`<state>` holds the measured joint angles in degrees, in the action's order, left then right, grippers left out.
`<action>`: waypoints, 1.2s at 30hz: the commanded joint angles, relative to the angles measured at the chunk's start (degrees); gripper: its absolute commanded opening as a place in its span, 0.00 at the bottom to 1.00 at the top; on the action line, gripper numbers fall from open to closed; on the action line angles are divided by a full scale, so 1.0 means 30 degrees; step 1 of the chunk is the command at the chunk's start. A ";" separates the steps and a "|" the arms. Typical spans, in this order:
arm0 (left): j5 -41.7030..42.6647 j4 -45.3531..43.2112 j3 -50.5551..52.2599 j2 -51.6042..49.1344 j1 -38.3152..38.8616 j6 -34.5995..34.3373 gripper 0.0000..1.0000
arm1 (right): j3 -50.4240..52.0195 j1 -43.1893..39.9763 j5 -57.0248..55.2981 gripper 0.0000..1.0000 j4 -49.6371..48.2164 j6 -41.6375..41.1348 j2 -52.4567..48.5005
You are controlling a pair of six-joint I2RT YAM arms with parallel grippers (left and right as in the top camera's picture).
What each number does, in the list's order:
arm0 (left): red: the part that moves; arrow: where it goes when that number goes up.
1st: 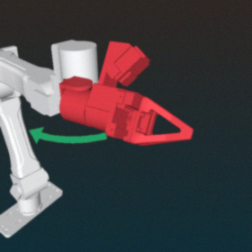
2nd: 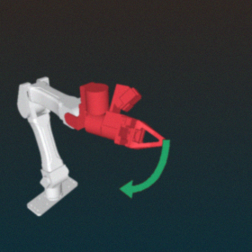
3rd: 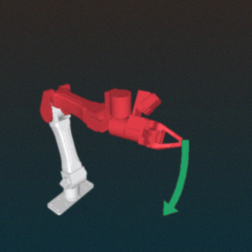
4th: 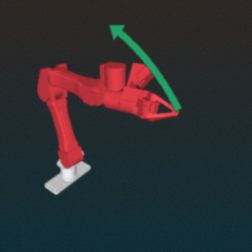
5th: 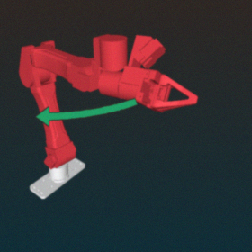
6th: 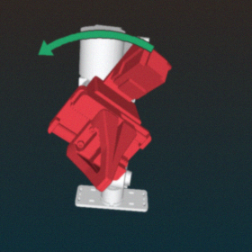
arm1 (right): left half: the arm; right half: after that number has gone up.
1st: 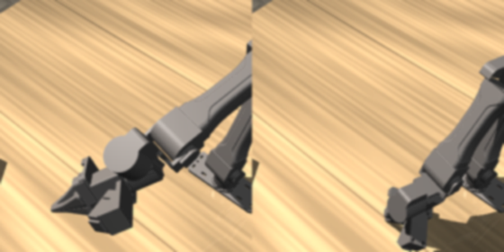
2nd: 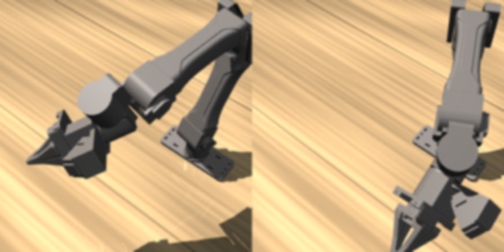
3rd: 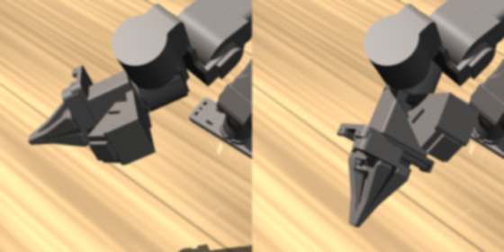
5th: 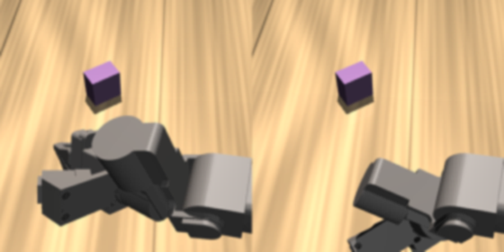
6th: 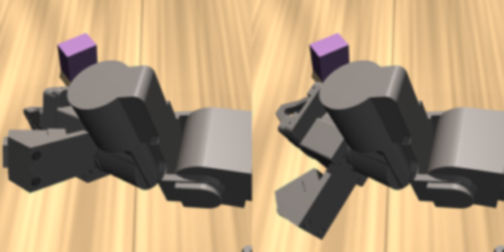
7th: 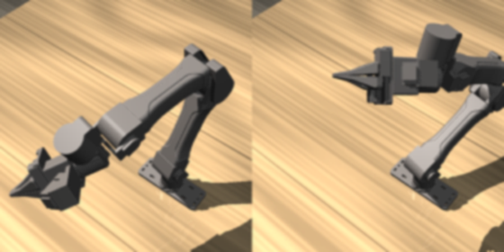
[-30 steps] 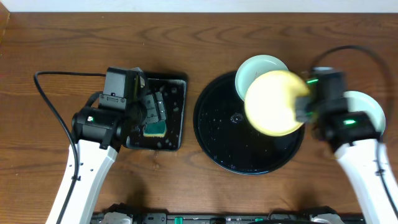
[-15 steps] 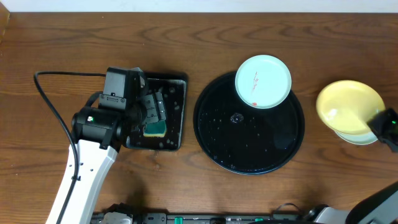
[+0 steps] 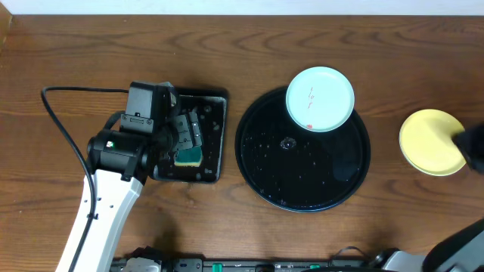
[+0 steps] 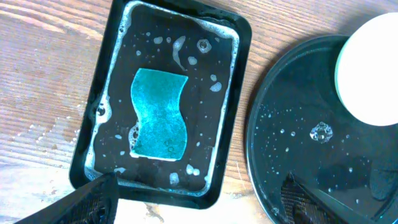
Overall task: Clean dirty plates on tray and stack at the side
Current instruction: 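Place the yellow plate onto the green plate at the table right, then grasp the stained pale green plate rim and pull it to tray center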
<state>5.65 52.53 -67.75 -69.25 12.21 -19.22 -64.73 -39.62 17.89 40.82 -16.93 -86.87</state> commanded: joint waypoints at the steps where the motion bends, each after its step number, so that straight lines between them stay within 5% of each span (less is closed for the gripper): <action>1: -0.0029 0.0051 -0.0372 0.0007 -0.0066 0.0189 0.84 | -0.0663 0.3104 0.2521 0.47 -0.0087 0.2222 0.1858; 10: -0.0029 0.0051 -0.0372 0.0007 -0.0066 0.0182 0.84 | -0.0255 1.1300 -0.4940 0.72 -0.1676 0.4830 0.0080; 20: -0.0029 0.0051 -0.0372 0.0007 -0.0066 0.0182 0.84 | -0.0255 1.3041 -0.6433 0.63 -0.7490 0.7752 -0.5676; 24: -0.0029 0.0051 -0.0372 0.0007 -0.0066 0.0182 0.84 | -0.0255 1.3041 -0.4983 0.45 -0.8240 0.7759 -0.7096; 28: -0.0029 0.0051 -0.0372 0.0007 -0.0066 0.0182 0.84 | -0.0262 1.3041 -0.3869 0.01 -0.8087 0.7664 -0.7512; 36: -0.0029 0.0051 -0.0372 0.0007 -0.0066 0.0182 0.84 | -0.0262 1.3049 -0.3861 0.01 -0.5100 0.6113 -0.4051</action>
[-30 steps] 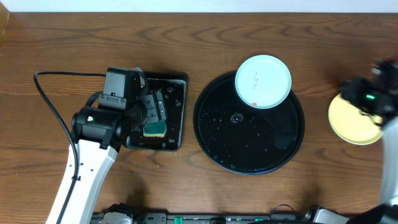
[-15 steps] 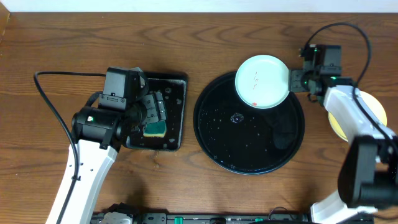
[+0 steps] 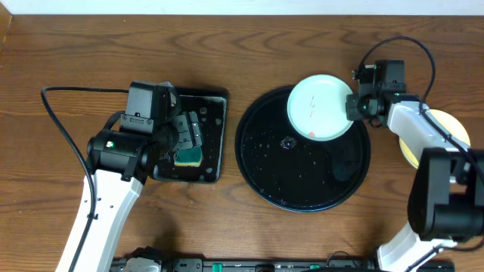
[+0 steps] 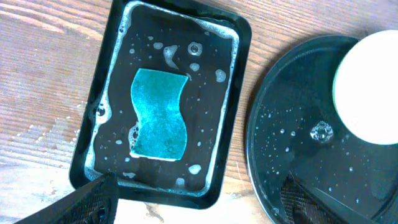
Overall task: Clean dirty plates on tray and stack at the side
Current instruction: 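Grasp the stained pale green plate rim and pull it to tray center, then grasp the green sponge with the left gripper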
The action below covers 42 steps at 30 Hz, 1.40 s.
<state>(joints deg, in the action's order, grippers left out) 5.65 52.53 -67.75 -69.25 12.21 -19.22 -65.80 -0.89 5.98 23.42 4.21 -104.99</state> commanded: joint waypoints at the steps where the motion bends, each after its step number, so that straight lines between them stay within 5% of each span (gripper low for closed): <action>1: -0.0029 0.0051 -0.0372 0.0007 -0.0066 0.0182 0.84 | 0.0095 0.0160 0.0109 0.01 0.1311 -0.1421 0.2528; 11: -0.0029 0.0051 -0.0372 0.0007 -0.0066 0.0182 0.84 | 0.0634 0.1399 0.0670 0.01 0.9479 -0.6834 0.4342; 17: -0.0029 0.0051 -0.0372 0.0007 -0.0066 0.0189 0.84 | 0.3701 0.2667 0.0430 0.01 0.6594 -0.9034 0.4277; 21: -0.0029 0.0051 -0.0372 0.0007 -0.0066 0.0182 0.84 | 0.4029 0.3009 -0.0962 0.02 0.4065 -0.6601 0.4299; 24: -0.0022 0.0058 -0.0372 0.0007 -0.0066 0.0182 0.84 | 0.3228 0.3045 -0.0809 0.27 0.4153 -0.3628 0.4779; 27: 0.0517 0.0233 -0.0372 0.0007 -0.0066 0.0175 0.84 | 0.1945 0.3104 -0.0073 0.37 0.5741 -0.1661 0.5799; 36: 0.0102 0.0175 0.0823 -0.1668 -0.0058 0.0175 0.84 | 0.0882 0.3198 0.2616 0.42 0.7424 -0.0954 1.0338; 42: -0.1260 -0.2441 0.2594 -0.5355 -0.0066 -0.0393 0.81 | 0.0882 0.3206 0.3053 0.41 0.8014 -0.1537 1.1096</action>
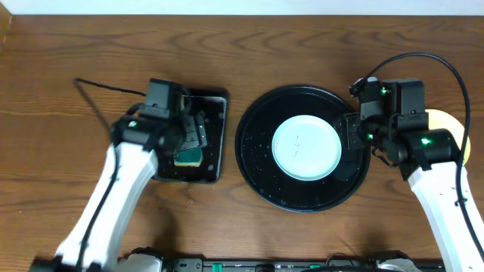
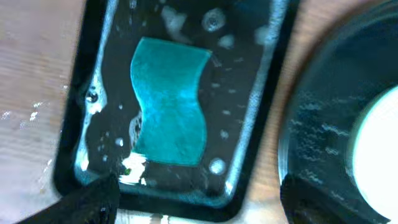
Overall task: Clean dirty plates on tray and stack at the side
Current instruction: 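Grasp the green sponge with the left gripper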
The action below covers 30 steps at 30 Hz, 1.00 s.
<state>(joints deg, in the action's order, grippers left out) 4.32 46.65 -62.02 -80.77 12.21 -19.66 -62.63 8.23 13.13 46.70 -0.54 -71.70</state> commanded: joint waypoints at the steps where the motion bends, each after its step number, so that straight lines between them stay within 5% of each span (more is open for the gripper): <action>1: -0.0809 -0.0918 0.0721 -0.2324 -0.0066 -0.0277 0.77 | -0.0175 0.0168 0.0707 0.41 0.0415 -0.0015 -0.0036; 9: -0.0080 -0.2586 0.0721 -0.6717 -0.0102 -0.1071 0.44 | -0.0168 0.0168 0.0736 0.39 0.1421 -0.0022 -0.0066; 12: -0.0073 -0.2492 0.0721 -0.7016 -0.0102 -0.1071 0.10 | -0.0168 0.0168 0.0729 0.38 0.1443 -0.0022 -0.0066; 13: -0.0044 -0.2339 0.0685 -0.6951 -0.0102 -0.1078 0.07 | -0.0168 0.0168 0.0729 0.38 0.1406 -0.0022 -0.0066; 18: 0.1071 -0.0474 -0.0845 -0.5668 -0.0226 -0.1027 0.12 | -0.0168 0.0168 0.0721 0.36 0.1355 -0.0022 -0.0066; 19: 0.1064 -0.0073 -0.1151 -0.5289 -0.0226 -0.1027 0.38 | -0.0168 0.0168 0.0721 0.36 0.1355 -0.0022 -0.0066; 21: 0.1056 0.0357 -0.1319 -0.4401 -0.0226 -0.1027 0.57 | -0.0168 0.0168 0.0721 0.36 0.1370 -0.0022 -0.0066; 30: -0.0597 -0.0554 0.0852 -0.4554 -0.0226 -0.1195 0.62 | -0.0168 0.0168 0.0721 0.36 0.1370 -0.0022 -0.0066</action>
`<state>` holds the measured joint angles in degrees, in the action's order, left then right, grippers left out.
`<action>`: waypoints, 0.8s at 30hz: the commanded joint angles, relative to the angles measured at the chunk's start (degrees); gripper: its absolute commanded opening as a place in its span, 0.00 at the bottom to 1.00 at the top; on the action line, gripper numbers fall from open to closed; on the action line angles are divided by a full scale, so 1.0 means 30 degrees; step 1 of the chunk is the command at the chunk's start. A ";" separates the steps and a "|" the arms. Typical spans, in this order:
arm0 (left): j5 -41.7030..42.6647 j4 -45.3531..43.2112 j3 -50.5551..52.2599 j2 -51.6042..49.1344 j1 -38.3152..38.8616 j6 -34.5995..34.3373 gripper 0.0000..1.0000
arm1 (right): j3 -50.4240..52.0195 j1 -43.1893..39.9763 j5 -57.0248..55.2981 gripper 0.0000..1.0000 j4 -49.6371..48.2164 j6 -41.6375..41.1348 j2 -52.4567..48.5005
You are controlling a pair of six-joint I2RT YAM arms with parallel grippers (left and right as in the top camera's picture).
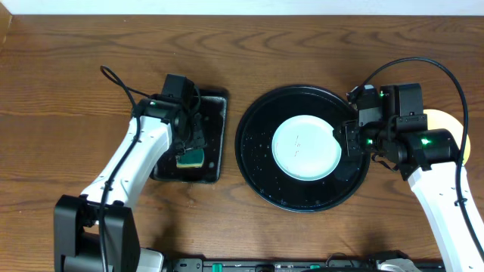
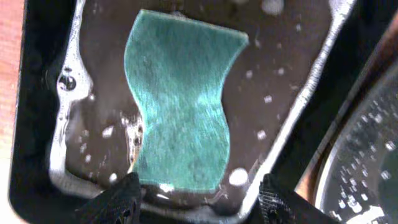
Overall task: Clean dirty plates on tray and stack at the side
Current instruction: 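Grasp the green sponge with the left gripper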
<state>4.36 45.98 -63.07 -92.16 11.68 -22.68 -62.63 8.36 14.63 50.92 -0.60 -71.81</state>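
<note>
A pale blue-white plate [image 1: 305, 147] lies in the middle of the round black tray [image 1: 261, 181]. My right gripper [image 1: 349, 140] is at the plate's right edge; whether its fingers pinch the rim does not show. A teal sponge [image 2: 180, 99] lies in soapy water in the small rectangular black tray [image 2: 43, 155]. My left gripper [image 2: 199, 205] hangs open close over the sponge's near end, one dark finger [image 2: 118, 199] on each side. In the overhead view the left gripper [image 1: 189, 145] hides most of the sponge [image 1: 190, 158].
A yellow plate [image 1: 445, 121] lies on the table to the right of the round tray, mostly under my right arm. Water drops dot the round tray. The left arm's cable [image 1: 121, 85] loops over the table behind it.
My left gripper is now much closer to the sponge, which fills more of the wrist view, and its fingers flank the sponge's near end. The plate and the right arm have hardly shifted.
First the plate lay at the round tray's far rim, with my right arm off by the yellow plate. Then the right gripper was at that plate's right edge. Then the plate lay in the tray's middle. My left gripper stayed open over the sponge and is now low over it.
</note>
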 commanded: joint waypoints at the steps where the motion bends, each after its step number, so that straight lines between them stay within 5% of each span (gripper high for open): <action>1: -0.0612 -0.0809 0.1654 -0.1042 -0.0051 -0.0189 0.62 | -0.0168 0.0124 0.0226 0.36 -0.0036 0.0000 -0.0029; 5: -0.0525 -0.2514 0.3045 -0.2375 -0.0051 -0.0197 0.50 | -0.0168 0.0124 0.0226 0.36 -0.0029 -0.0007 -0.0029; 8: -0.0182 -0.2543 0.2892 -0.2667 -0.0051 -0.0168 0.08 | -0.0168 0.0124 0.0226 0.36 -0.0022 -0.0007 -0.0029; 11: 0.0532 -0.1858 0.1989 -0.2368 -0.0051 -0.0160 0.07 | -0.0168 0.0124 0.0226 0.36 -0.0036 -0.0007 -0.0029; 14: 0.0976 -0.0670 0.0758 -0.1763 -0.0051 -0.0153 0.10 | -0.0168 0.0124 0.0226 0.35 -0.0015 -0.0007 -0.0029; 16: 0.0962 -0.0189 0.0131 -0.1268 -0.0051 0.0168 0.42 | -0.0168 0.0124 0.0226 0.35 -0.0022 -0.0007 -0.0029; 18: 0.0707 -0.0146 -0.0233 -0.0787 -0.0051 0.0685 0.58 | -0.0168 0.0124 0.0226 0.35 -0.0022 0.0000 -0.0029; 24: -0.2346 -0.1246 -0.0182 -0.0678 -0.0051 0.0838 0.62 | -0.0168 0.0124 0.0226 0.35 -0.0036 0.0000 -0.0029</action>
<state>3.46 42.92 -63.18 -93.82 11.68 -21.15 -62.63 8.34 14.63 50.96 -0.60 -71.81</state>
